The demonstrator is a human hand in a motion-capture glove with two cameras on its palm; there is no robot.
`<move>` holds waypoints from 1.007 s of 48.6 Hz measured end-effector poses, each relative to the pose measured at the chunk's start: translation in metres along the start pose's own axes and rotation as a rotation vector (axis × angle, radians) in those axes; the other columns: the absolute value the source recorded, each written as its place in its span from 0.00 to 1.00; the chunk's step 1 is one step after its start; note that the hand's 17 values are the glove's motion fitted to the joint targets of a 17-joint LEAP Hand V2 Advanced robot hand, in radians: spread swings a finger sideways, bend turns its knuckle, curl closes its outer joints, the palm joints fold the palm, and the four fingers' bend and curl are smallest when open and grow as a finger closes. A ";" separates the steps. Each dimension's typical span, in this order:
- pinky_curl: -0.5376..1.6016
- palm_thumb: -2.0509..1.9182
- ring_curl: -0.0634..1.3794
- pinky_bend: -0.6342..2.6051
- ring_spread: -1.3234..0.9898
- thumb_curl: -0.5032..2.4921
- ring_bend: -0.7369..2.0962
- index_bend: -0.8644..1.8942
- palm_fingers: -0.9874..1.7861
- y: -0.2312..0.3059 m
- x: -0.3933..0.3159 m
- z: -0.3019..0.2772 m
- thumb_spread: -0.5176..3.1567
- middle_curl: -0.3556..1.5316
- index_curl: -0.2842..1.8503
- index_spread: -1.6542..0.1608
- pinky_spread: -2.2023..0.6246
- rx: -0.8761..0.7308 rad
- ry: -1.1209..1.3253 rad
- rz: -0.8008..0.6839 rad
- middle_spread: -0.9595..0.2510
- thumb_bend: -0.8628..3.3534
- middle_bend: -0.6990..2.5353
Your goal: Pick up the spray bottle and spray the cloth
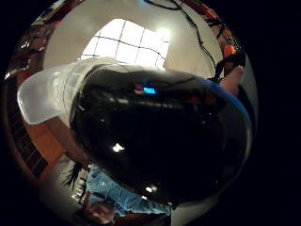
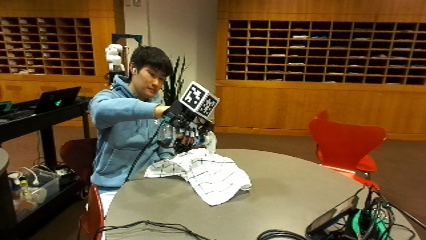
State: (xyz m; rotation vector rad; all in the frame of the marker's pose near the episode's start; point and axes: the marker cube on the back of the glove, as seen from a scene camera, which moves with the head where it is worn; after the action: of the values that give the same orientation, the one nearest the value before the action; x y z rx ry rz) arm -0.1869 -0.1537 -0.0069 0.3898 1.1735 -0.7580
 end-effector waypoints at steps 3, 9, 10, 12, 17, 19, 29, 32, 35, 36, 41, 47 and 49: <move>0.43 0.74 0.33 0.32 0.49 0.41 0.43 0.38 0.82 -0.004 -0.004 0.001 0.23 0.43 0.35 0.77 0.71 -0.018 0.011 0.000 0.64 0.20 0.32; 0.43 0.74 0.33 0.32 0.49 0.41 0.43 0.38 0.82 -0.010 -0.012 0.007 0.23 0.43 0.35 0.77 0.71 -0.040 0.024 -0.008 0.63 0.20 0.32; 0.43 0.74 0.33 0.32 0.49 0.41 0.43 0.38 0.82 -0.010 -0.013 0.008 0.23 0.43 0.35 0.77 0.71 -0.043 0.026 -0.011 0.63 0.20 0.32; 0.43 0.74 0.33 0.32 0.49 0.41 0.43 0.38 0.82 -0.011 -0.015 0.008 0.23 0.43 0.35 0.77 0.71 -0.047 0.027 -0.018 0.63 0.20 0.32; 0.43 0.74 0.33 0.32 0.49 0.41 0.43 0.38 0.82 -0.011 -0.017 0.006 0.23 0.43 0.35 0.76 0.71 -0.046 0.036 -0.013 0.63 0.20 0.32; 0.43 0.74 0.33 0.32 0.49 0.41 0.43 0.38 0.82 -0.010 -0.016 0.003 0.23 0.43 0.35 0.76 0.71 -0.040 0.042 -0.008 0.63 0.20 0.32; 0.43 0.74 0.33 0.32 0.49 0.42 0.43 0.38 0.82 -0.003 -0.006 -0.011 0.23 0.43 0.35 0.76 0.70 -0.024 0.044 0.017 0.63 0.20 0.32; 0.43 0.74 0.33 0.32 0.49 0.42 0.43 0.38 0.82 -0.002 -0.004 -0.013 0.23 0.43 0.35 0.76 0.70 -0.021 0.030 0.014 0.63 0.20 0.32; 0.43 0.74 0.33 0.32 0.49 0.42 0.43 0.38 0.82 -0.005 -0.003 -0.012 0.23 0.43 0.35 0.76 0.70 -0.023 0.012 0.009 0.63 0.20 0.32; 0.43 0.74 0.33 0.32 0.49 0.42 0.43 0.38 0.82 -0.005 -0.003 -0.011 0.23 0.43 0.35 0.76 0.70 -0.023 0.008 0.005 0.63 0.20 0.32; 0.43 0.74 0.33 0.32 0.49 0.42 0.43 0.38 0.82 -0.007 -0.010 -0.005 0.23 0.43 0.35 0.76 0.70 -0.019 -0.012 -0.018 0.63 0.20 0.32; 0.43 0.74 0.33 0.32 0.49 0.42 0.43 0.38 0.82 -0.008 -0.018 -0.006 0.23 0.43 0.35 0.76 0.70 0.046 -0.084 -0.048 0.63 0.20 0.32; 0.43 0.74 0.33 0.32 0.49 0.42 0.43 0.38 0.82 -0.007 -0.019 -0.011 0.23 0.43 0.35 0.76 0.70 0.096 -0.146 -0.065 0.63 0.20 0.32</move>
State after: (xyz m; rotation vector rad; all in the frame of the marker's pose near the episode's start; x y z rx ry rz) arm -0.2028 -0.1453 0.0078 0.3716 1.0190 -0.8869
